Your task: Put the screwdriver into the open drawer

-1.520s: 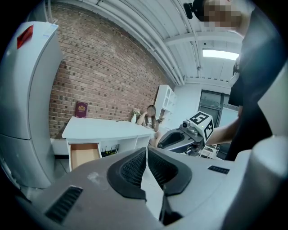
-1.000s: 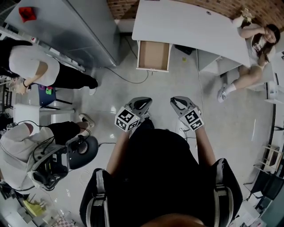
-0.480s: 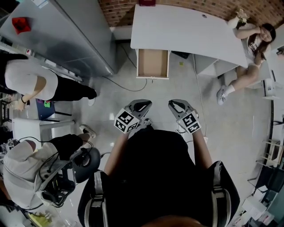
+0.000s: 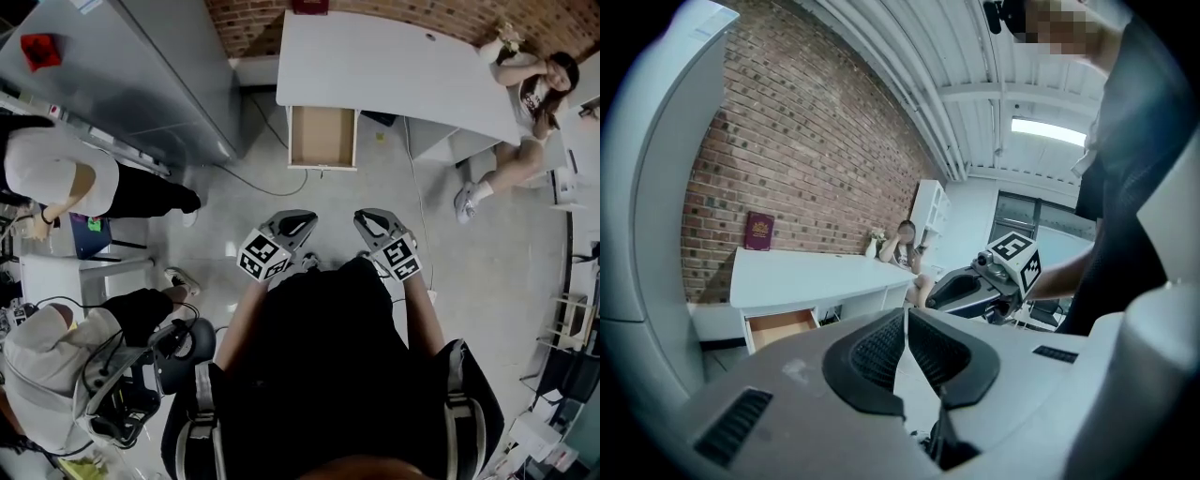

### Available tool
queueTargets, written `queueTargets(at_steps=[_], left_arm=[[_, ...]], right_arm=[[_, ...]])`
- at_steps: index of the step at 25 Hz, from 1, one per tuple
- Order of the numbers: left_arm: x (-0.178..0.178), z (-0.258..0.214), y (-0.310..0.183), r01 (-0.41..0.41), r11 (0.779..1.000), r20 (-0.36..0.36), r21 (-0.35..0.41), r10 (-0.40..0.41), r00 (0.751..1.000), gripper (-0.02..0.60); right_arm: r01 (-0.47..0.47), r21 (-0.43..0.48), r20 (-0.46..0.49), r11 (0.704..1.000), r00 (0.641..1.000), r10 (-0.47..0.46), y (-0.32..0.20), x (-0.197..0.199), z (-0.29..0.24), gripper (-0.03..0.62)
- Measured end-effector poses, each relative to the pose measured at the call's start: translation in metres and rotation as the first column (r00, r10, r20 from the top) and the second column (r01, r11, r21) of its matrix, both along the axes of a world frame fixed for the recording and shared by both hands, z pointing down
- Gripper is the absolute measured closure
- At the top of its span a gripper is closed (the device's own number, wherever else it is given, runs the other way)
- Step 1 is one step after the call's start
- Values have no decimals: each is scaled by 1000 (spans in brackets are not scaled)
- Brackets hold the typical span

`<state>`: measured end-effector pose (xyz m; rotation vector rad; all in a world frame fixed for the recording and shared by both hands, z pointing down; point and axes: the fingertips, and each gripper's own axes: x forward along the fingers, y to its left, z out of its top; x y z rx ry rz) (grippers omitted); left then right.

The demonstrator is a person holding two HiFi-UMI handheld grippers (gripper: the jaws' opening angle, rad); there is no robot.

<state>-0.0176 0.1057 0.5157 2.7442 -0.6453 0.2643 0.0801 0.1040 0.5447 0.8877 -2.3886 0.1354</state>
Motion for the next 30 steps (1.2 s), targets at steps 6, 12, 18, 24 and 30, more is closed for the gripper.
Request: queueTargets(at_steps=[6,12,18,24,30], left_arm=[[-14,0,-10,45,999,-8,11,-45,999,558],[-30,-4,-18,115,993,-7,19,-115,993,558],[-33,-6,-28,186,983,-8,-6,-186,983,560],[-41,8,-44,268,962,10,-51,-268,963,558],[-46,8,-73,355,933,-1,-54,-356,935,560]], right_arm=[[39,-1,0,999,999,-39,-15,-14,3,471],[101,-15,-5,995,995,-101,-27,-27,7,470],[177,-34,-14,984,984,-178,-48,-32,4,470],[256,-63,-22,965,966,-258,-76,-35,9,470],[344,-95,-45,934,936,-349,-109,-37,21,470]])
